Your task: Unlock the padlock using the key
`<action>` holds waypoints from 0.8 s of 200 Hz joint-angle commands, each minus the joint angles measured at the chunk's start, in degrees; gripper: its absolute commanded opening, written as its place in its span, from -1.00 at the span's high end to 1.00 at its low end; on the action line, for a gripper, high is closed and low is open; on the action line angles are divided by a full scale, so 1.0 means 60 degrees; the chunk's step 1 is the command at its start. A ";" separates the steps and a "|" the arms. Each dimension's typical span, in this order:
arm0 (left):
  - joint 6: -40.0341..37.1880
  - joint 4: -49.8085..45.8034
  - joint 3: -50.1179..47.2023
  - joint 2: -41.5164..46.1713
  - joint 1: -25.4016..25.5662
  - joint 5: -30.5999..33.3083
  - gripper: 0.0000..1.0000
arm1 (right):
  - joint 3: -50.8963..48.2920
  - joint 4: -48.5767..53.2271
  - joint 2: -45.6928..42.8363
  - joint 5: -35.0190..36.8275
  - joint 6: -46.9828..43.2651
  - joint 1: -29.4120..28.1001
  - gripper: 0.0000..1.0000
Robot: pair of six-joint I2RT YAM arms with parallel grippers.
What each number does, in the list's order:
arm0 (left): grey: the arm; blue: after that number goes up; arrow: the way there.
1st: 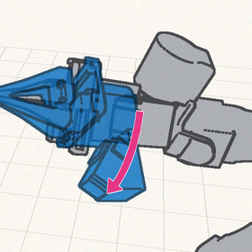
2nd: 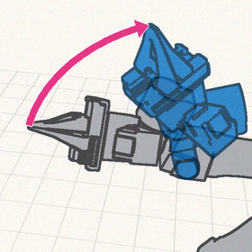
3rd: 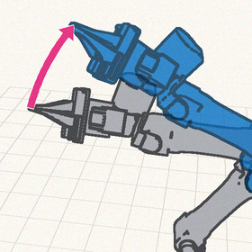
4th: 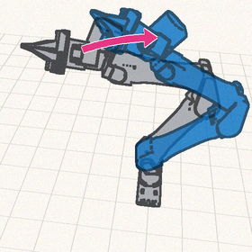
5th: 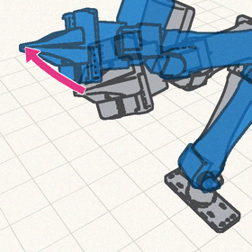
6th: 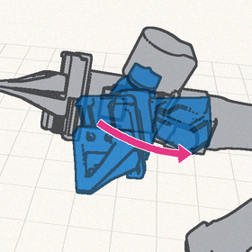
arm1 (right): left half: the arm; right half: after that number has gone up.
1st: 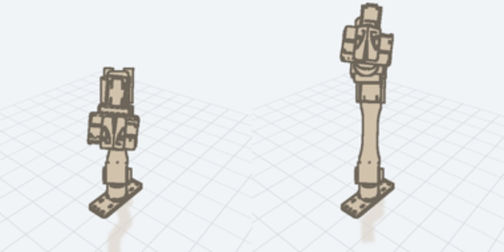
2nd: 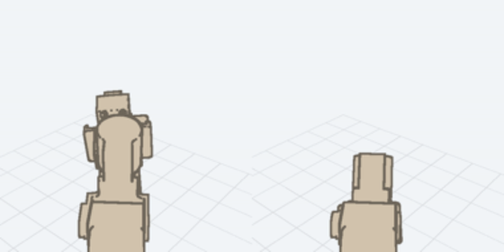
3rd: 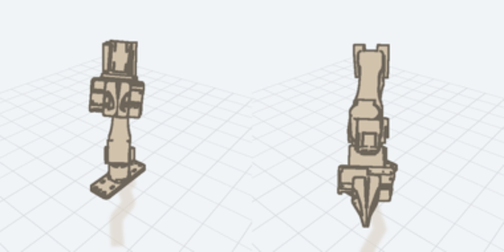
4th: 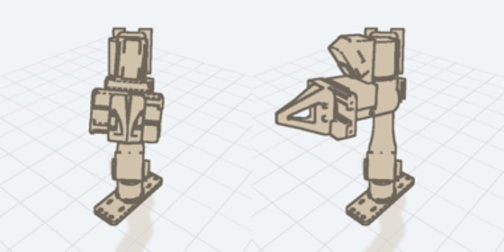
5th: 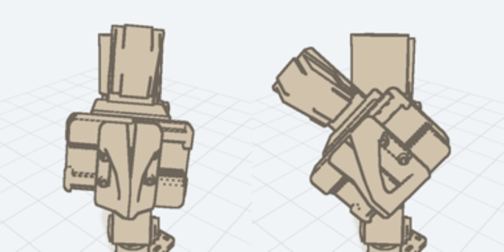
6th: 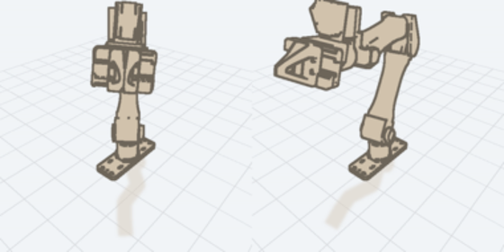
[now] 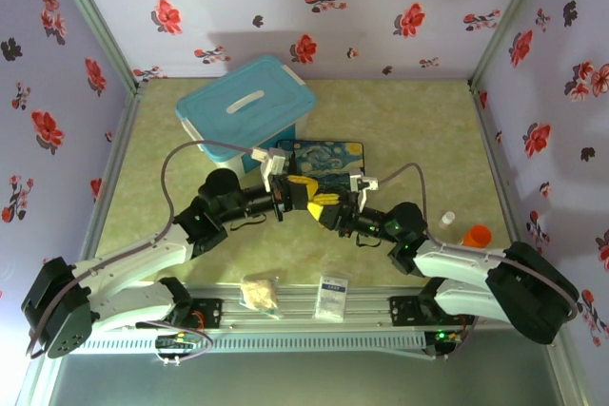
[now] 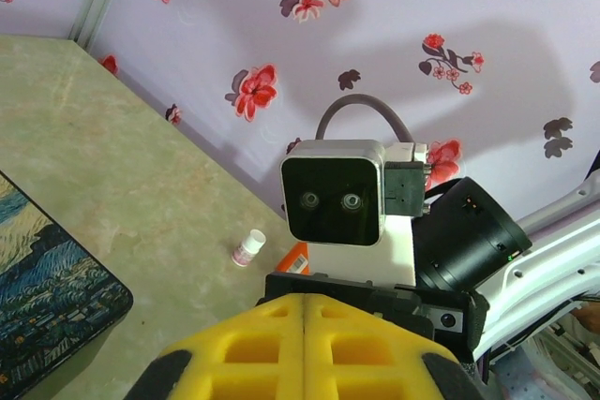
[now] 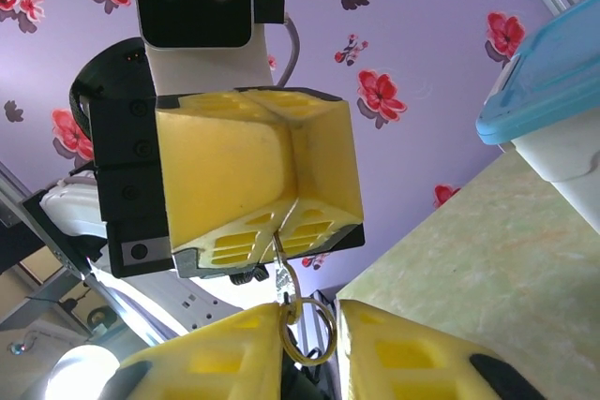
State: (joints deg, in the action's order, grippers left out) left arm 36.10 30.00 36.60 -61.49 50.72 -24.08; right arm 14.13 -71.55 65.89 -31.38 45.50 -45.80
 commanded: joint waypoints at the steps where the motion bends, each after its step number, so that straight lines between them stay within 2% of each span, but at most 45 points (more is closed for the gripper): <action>1: 0.0142 0.0494 0.0028 0.0058 -0.0045 -0.0160 1.00 | -0.0030 -0.0109 -0.0101 0.0278 -0.0075 -0.0010 0.50; 23: 0.0155 0.0537 -0.0010 0.0024 -0.0045 -0.0162 1.00 | 0.0032 -0.0159 0.0001 0.0236 -0.0040 -0.0010 0.31; 41: 0.0157 0.0537 -0.0057 0.0010 -0.0045 -0.0162 1.00 | 0.0033 -0.0437 0.0099 0.0232 0.0021 -0.0008 0.33; 67: 0.0183 0.0611 -0.0105 0.0003 -0.0045 -0.0162 1.00 | 0.0063 -0.0527 0.0221 0.0218 -0.0002 -0.0011 0.47; 76: 0.0190 0.0625 -0.0108 -0.0018 -0.0045 -0.0161 1.00 | 0.0062 -0.0586 0.0286 0.0283 0.0012 -0.0009 0.43; 88: 0.0201 0.0603 -0.0116 -0.0074 -0.0058 -0.0162 1.00 | 0.0073 -0.0739 0.0379 0.0300 0.0047 -0.0013 0.27; 132: 0.0224 0.0684 -0.0178 -0.0122 -0.0074 -0.0162 1.00 | 0.0069 -0.0962 0.0580 0.0270 0.0053 -0.0010 0.31; 147: 0.0195 0.0669 -0.0191 -0.0127 -0.0073 -0.0162 1.00 | 0.0033 -0.1034 0.0563 0.0366 0.0057 0.0001 0.21; 160: 0.0208 0.0732 -0.0264 -0.0120 -0.0089 -0.0162 1.00 | 0.0027 -0.1055 0.0536 0.0373 0.0055 -0.0007 0.21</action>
State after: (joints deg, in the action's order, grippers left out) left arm 36.97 31.94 35.83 -61.98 50.54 -24.08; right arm 14.15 -74.96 69.08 -30.17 45.69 -45.80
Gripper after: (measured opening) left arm 0.043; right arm 0.394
